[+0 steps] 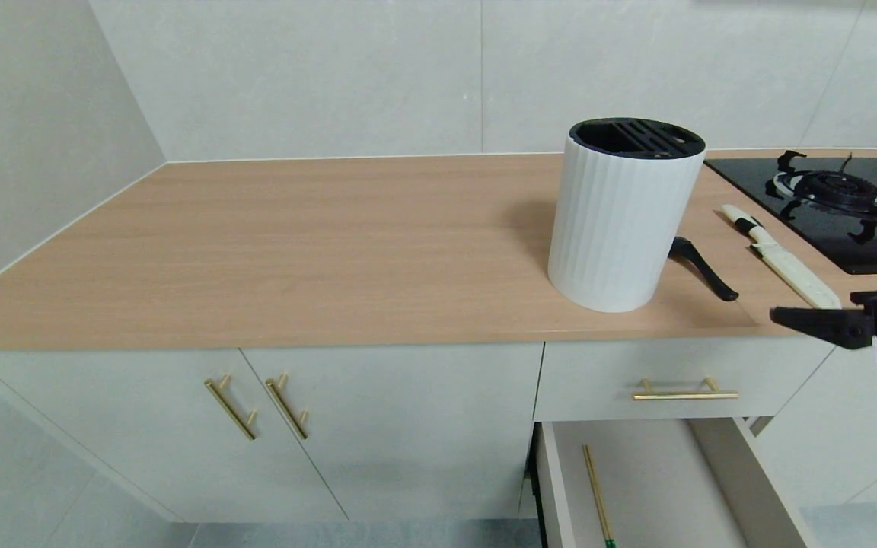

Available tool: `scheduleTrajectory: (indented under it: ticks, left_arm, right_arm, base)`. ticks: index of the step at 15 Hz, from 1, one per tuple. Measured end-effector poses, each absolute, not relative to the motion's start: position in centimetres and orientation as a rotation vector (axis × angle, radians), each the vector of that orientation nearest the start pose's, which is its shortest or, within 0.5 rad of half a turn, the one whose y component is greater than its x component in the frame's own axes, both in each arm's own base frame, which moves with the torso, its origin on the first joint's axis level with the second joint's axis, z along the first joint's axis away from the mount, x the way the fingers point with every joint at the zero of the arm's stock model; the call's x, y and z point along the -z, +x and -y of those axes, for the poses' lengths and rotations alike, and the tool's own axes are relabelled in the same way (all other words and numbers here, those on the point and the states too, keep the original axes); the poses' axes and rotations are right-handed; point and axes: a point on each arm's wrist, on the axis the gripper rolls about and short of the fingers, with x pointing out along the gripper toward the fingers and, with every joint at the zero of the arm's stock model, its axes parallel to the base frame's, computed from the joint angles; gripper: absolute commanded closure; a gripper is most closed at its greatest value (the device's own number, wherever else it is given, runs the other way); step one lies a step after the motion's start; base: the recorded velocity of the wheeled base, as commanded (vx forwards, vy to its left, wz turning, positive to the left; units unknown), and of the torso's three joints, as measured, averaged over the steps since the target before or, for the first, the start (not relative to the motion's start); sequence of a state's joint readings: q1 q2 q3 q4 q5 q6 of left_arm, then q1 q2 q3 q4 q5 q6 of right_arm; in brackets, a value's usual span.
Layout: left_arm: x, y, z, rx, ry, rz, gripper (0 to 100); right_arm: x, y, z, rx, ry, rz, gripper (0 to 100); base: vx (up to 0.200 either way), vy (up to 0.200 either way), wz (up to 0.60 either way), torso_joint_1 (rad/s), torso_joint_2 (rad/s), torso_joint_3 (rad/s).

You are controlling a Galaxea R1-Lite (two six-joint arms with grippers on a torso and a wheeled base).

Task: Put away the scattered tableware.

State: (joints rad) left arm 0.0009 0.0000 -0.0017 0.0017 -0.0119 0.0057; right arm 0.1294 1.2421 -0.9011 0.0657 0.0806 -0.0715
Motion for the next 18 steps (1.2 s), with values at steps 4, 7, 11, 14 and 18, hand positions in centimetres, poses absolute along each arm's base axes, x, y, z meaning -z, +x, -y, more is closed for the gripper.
scheduleTrajectory:
  ticks: [4, 7, 11, 14, 18]
  left_arm:
    - [-7.6, -2.3, 0.0, 0.011, 0.006, 0.0, 0]
    - [-7.6, -2.3, 0.0, 0.011, 0.006, 0.0, 0]
    - [-7.6, -2.3, 0.0, 0.011, 0.006, 0.0, 0]
    - [-7.6, -2.3, 0.0, 0.011, 0.006, 0.0, 0]
    - [-7.6, -2.3, 0.0, 0.011, 0.006, 0.0, 0]
  right_arm:
    - [-27.1, 25.3, -1.3, -0.215, -0.13, -0.387, 0]
    - [-26.0, 28.7, -1.2, -0.217, -0.164, -0.4, 0]
    - [-23.8, 31.3, -1.5, -0.229, -0.167, -0.437, 0]
    - [-22.6, 33.1, -1.5, -0.227, -0.164, -0.421, 0]
    - [-20.9, 34.5, -1.5, -0.221, -0.162, -0.434, 0]
  base:
    - [0.0, 0.0, 0.0, 0.0, 0.0, 0.0]
    - [0.0, 0.0, 0.0, 0.0, 0.0, 0.0]
    - [0.0, 0.0, 0.0, 0.0, 0.0, 0.0]
    - [0.0, 0.0, 0.0, 0.0, 0.0, 0.0]
    - [0.0, 0.0, 0.0, 0.0, 0.0, 0.0]
